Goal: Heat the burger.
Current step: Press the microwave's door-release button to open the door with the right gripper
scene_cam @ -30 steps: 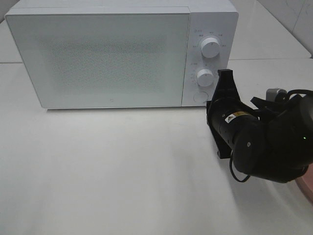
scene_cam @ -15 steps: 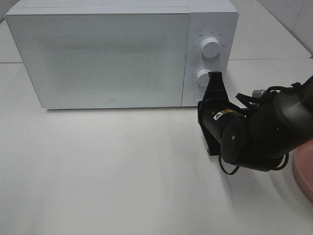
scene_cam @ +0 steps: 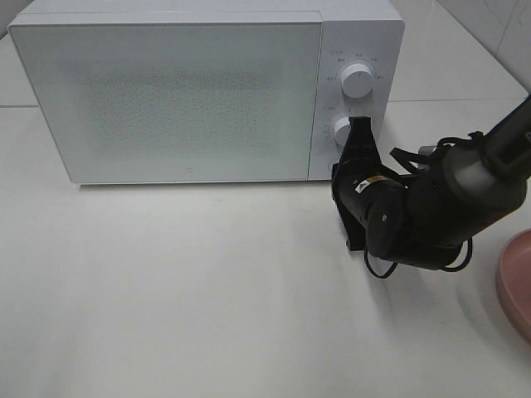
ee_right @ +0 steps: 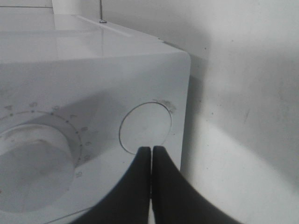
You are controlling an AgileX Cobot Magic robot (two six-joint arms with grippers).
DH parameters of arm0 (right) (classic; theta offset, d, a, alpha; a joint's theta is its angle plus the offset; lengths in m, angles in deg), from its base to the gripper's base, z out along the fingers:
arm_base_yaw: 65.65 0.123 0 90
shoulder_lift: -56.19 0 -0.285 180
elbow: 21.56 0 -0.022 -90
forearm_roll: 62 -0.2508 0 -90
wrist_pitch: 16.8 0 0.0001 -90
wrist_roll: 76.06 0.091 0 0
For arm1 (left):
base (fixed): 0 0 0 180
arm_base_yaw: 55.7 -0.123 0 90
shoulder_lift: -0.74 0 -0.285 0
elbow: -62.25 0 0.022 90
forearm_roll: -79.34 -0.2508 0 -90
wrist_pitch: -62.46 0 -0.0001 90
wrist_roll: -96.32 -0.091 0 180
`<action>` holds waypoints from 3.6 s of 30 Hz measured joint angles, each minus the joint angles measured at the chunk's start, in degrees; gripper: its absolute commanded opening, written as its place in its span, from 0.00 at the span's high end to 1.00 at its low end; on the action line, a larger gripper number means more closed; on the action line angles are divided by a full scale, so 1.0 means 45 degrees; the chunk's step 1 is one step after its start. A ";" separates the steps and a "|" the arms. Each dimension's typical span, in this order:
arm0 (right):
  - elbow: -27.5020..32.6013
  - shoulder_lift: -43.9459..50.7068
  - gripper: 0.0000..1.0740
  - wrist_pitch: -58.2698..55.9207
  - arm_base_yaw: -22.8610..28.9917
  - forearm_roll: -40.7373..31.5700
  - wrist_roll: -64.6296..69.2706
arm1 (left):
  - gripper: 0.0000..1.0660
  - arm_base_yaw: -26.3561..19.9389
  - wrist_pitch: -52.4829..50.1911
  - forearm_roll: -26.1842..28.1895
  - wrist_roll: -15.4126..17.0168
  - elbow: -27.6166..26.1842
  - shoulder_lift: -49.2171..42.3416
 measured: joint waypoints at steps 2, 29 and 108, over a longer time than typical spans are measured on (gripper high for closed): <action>-0.0166 -0.0102 1.00 -0.0038 -0.0076 0.0038 0.0051 | 0.07 0.0000 0.0000 0.0000 0.0000 0.0000 0.0000; -0.1235 -0.1095 1.00 0.0013 -0.0484 0.0000 -0.0013 | 0.07 0.0000 0.0000 -0.0013 0.0000 0.0000 0.0000; -0.2266 -0.1044 1.00 -0.0968 -0.0331 -0.2139 -0.1923 | 0.07 0.0000 0.0000 -0.0013 0.0000 0.0000 0.0000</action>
